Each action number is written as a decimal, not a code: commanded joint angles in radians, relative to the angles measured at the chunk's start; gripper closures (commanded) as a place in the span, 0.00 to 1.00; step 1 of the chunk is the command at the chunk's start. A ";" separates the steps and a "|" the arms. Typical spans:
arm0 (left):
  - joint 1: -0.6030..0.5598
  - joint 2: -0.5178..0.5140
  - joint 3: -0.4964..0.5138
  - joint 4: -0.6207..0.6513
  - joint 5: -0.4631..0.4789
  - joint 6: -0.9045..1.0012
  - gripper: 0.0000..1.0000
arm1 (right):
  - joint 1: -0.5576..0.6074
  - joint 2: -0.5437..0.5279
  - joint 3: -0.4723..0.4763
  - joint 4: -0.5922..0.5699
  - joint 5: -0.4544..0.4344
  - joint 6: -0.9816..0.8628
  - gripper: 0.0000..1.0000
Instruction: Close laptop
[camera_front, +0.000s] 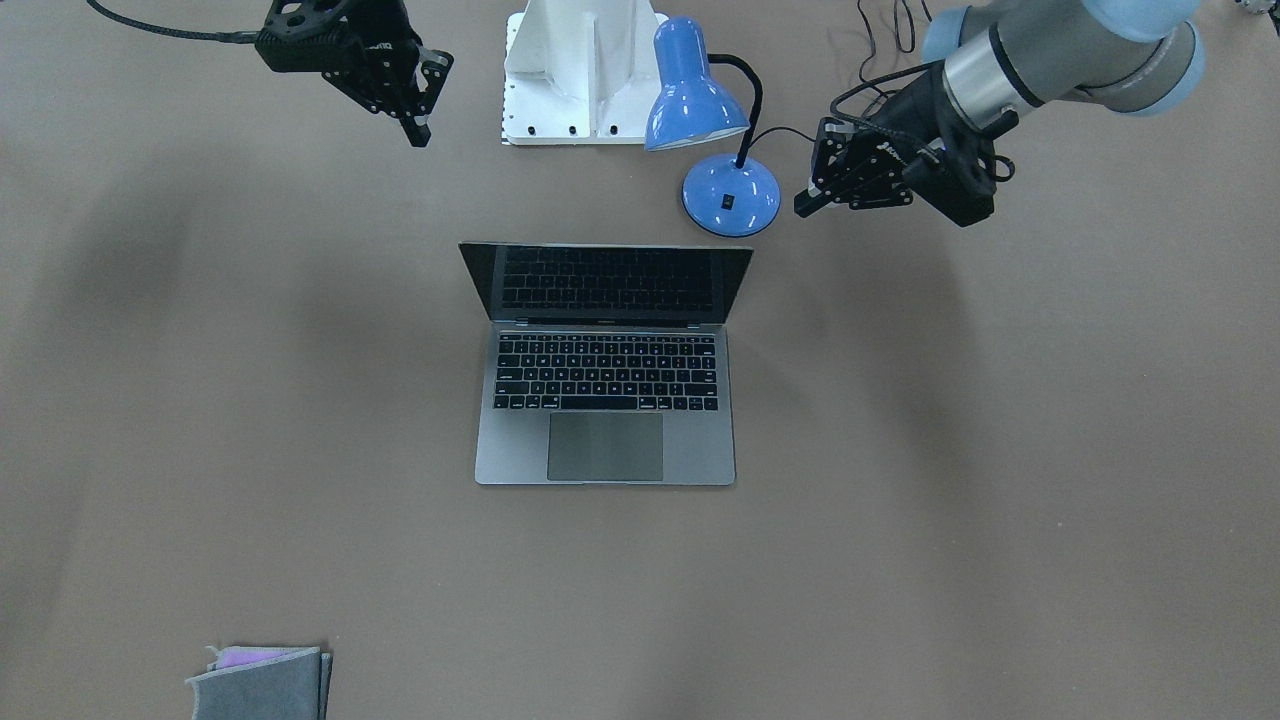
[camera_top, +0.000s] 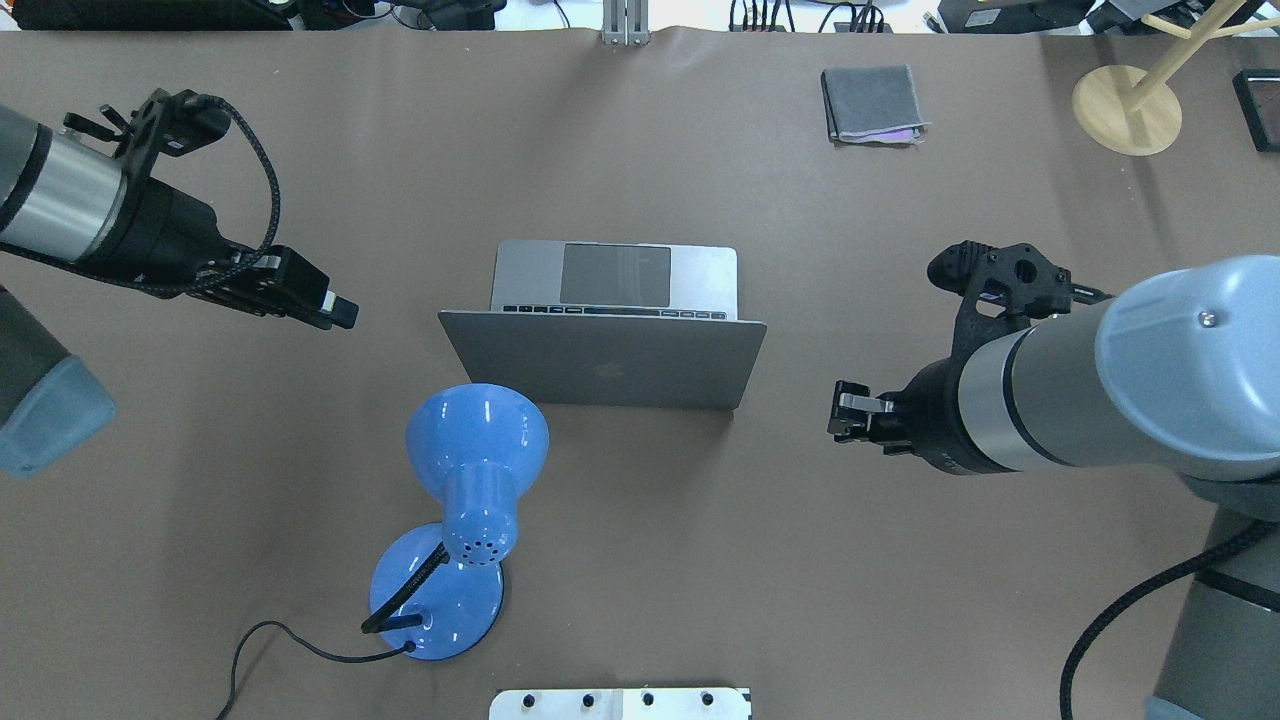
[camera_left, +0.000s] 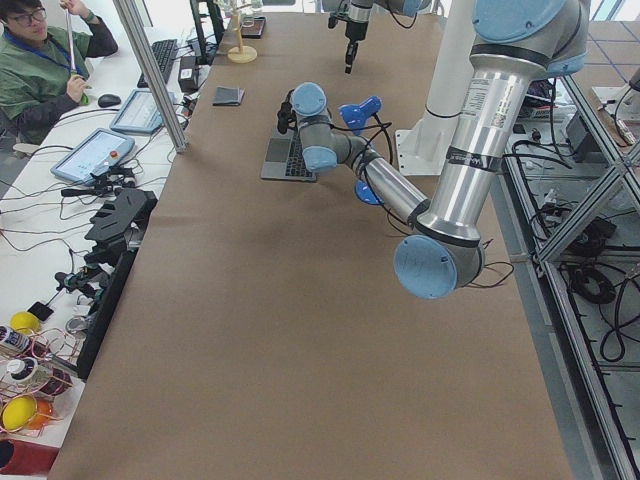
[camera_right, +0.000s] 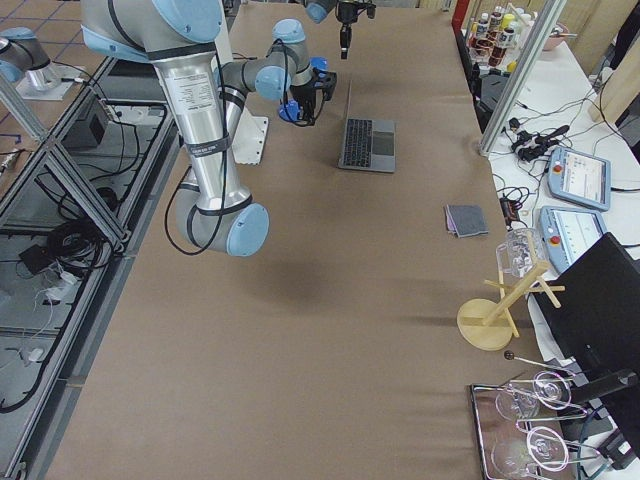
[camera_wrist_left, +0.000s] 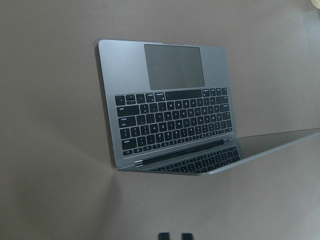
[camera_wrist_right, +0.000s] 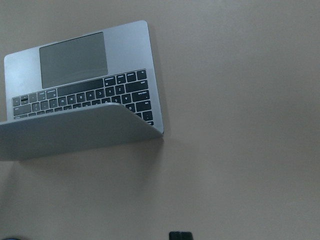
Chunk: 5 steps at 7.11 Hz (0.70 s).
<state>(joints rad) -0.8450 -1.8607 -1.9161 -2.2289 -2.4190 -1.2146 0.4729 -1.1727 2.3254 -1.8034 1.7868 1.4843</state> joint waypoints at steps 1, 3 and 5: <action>0.046 -0.031 0.005 0.000 0.009 -0.095 1.00 | -0.010 0.048 -0.047 0.006 -0.012 0.028 1.00; 0.079 -0.038 0.009 0.002 0.040 -0.106 1.00 | -0.010 0.108 -0.107 0.009 -0.013 0.028 1.00; 0.104 -0.080 0.054 0.002 0.075 -0.108 1.00 | -0.005 0.126 -0.141 0.033 -0.033 0.027 1.00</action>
<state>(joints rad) -0.7539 -1.9175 -1.8864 -2.2282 -2.3601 -1.3202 0.4644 -1.0587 2.2098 -1.7886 1.7615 1.5120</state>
